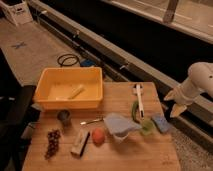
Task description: Place banana in table surface
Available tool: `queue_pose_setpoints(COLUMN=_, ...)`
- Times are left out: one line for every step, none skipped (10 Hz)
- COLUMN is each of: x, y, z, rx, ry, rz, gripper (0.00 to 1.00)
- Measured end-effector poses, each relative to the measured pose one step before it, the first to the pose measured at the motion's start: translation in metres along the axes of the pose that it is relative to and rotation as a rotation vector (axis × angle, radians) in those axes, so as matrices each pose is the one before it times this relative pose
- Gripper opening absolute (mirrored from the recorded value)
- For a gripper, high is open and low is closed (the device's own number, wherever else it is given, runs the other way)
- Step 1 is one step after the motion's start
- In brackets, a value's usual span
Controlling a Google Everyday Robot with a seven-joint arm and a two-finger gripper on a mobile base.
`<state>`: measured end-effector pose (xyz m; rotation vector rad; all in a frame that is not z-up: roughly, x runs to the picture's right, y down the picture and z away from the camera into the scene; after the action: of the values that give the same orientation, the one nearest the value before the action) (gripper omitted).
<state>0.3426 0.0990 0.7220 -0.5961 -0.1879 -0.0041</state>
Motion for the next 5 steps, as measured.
queue_pose_setpoints(x=-0.00065, y=-0.00156, z=-0.00124, rx=0.01194, ry=0.00170, rz=-0.00874, gripper=0.62)
queue_pose_setpoints(x=-0.00160, y=-0.00523, z=-0.00534, rx=0.01938, ry=0.00265, rz=-0.01527, gripper=0.62)
queue_pose_setpoints(x=-0.00629, y=-0.00687, z=-0.00673, rx=0.01502, ry=0.00447, rz=-0.02145, gripper=0.62)
queue_pose_setpoints(x=-0.01377, y=-0.01109, z=-0.01012, rx=0.02009, ry=0.00946, rz=-0.03882, gripper=0.62)
queue_pose_setpoints(x=-0.01475, y=-0.00961, z=-0.00604, rx=0.01357, ry=0.00892, rz=-0.03492, gripper=0.62)
